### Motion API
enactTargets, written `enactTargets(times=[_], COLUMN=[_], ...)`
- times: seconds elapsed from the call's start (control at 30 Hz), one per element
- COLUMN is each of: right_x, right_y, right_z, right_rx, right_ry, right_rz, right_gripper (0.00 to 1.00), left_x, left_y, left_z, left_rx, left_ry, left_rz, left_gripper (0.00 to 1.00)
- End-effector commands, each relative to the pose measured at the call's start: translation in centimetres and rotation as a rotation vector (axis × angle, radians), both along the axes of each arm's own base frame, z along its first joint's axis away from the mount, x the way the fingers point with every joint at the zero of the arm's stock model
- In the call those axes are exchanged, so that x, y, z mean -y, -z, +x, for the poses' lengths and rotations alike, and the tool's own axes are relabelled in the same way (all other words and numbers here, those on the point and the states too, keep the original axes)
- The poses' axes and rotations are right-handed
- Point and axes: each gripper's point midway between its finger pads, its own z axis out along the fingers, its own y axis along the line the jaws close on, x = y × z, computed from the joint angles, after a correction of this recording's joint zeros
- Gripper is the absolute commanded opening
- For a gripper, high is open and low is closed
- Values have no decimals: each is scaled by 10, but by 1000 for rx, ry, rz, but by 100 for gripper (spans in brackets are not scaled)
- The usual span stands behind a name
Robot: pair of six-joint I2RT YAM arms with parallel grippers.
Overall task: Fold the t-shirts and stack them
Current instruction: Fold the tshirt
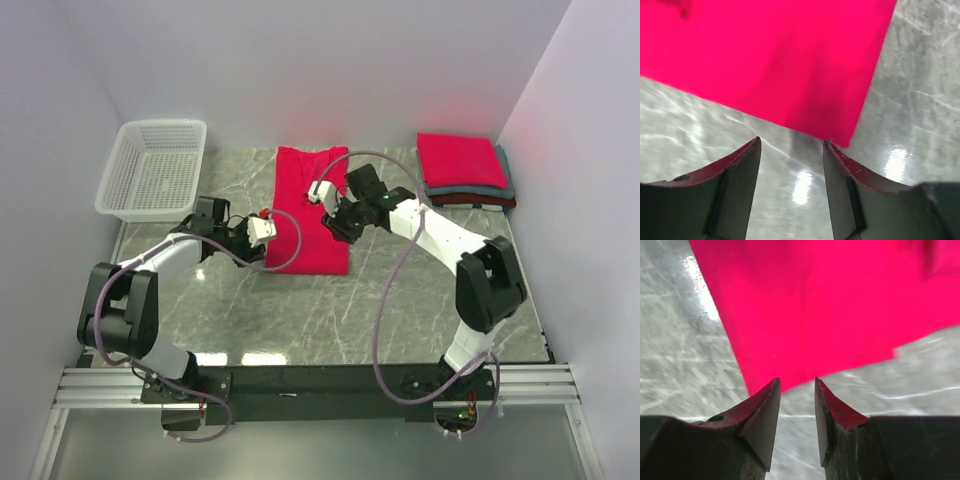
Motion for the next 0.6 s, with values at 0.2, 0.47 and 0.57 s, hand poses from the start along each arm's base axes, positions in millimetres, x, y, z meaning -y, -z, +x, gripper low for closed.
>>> enactTargets(times=[0.2,0.47,0.57], right_x=[-5,-20,-20], right_y=[7,29,62], right_z=[24,-8,-16], right_rx=[-326,-521,-620], right_ry=[299,292,328], right_rz=[209,289,263], right_gripper=[41,33,31], left_x=[17,21,27], left_y=[-13,-5,5], left_z=[37,21,26], left_rx=[-241,-205,-266], left_ry=[-162,-107,-185], left_rz=[-172,-181,-177], left_gripper=[62,57,52])
